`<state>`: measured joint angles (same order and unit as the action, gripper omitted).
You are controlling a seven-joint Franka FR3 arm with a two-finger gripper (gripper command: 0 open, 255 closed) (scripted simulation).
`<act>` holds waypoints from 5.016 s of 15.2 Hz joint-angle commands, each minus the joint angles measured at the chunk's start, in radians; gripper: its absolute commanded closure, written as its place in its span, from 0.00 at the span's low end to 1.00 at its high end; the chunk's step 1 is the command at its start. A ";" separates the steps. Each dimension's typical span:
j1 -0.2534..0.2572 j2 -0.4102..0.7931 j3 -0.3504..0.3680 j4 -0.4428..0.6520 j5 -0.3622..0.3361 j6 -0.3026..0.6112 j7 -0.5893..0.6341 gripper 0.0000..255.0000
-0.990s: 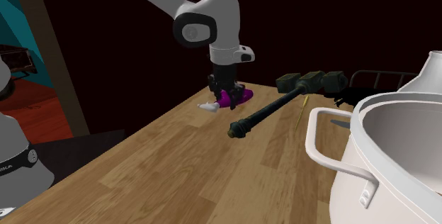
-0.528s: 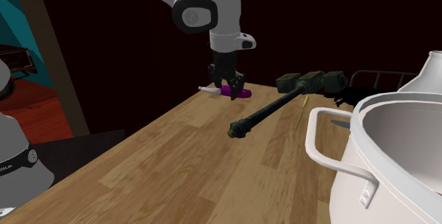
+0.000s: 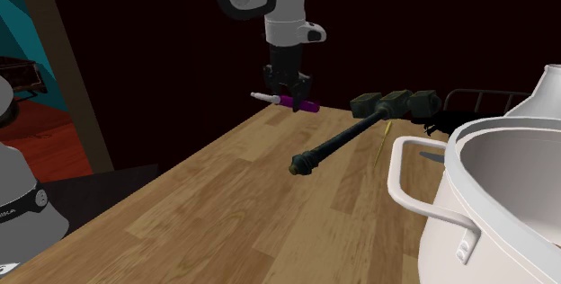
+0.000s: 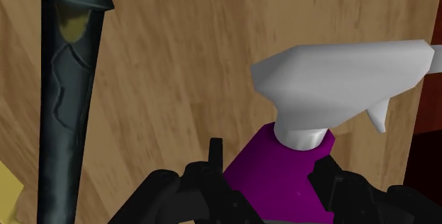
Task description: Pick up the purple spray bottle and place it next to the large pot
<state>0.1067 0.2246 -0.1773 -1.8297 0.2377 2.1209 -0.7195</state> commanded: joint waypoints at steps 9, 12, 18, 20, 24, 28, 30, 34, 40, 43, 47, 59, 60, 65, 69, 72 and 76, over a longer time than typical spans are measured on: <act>-0.001 -0.034 -0.005 0.091 -0.020 -0.122 0.026 1.00; -0.001 -0.040 -0.006 0.122 -0.024 -0.159 0.034 1.00; -0.003 -0.048 -0.008 0.193 -0.031 -0.236 0.048 1.00; -0.004 -0.048 -0.009 0.218 -0.033 -0.262 0.052 1.00; -0.006 -0.047 -0.010 0.274 -0.035 -0.316 0.060 1.00; -0.008 -0.041 -0.011 0.336 -0.036 -0.371 0.068 1.00; -0.010 -0.036 -0.011 0.369 -0.036 -0.399 0.072 1.00; -0.023 -0.047 -0.020 0.392 -0.035 -0.436 0.057 1.00; -0.088 -0.135 -0.071 0.281 -0.040 -0.433 -0.064 1.00; -0.121 -0.166 -0.100 0.245 -0.043 -0.439 -0.127 1.00; -0.166 -0.192 -0.143 0.217 -0.046 -0.452 -0.214 1.00; -0.317 -0.165 -0.282 0.257 -0.031 -0.522 -0.496 1.00; -0.332 -0.156 -0.294 0.269 -0.027 -0.530 -0.521 1.00; -0.412 -0.087 -0.351 0.351 0.006 -0.577 -0.649 1.00; -0.485 -0.014 -0.387 0.438 0.042 -0.622 -0.744 1.00; -0.477 -0.026 -0.385 0.383 0.036 -0.577 -0.748 1.00; -0.469 -0.037 -0.383 0.315 0.030 -0.519 -0.754 1.00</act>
<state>-0.3626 0.1902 -0.5605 -1.4975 0.2692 1.5870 -1.4698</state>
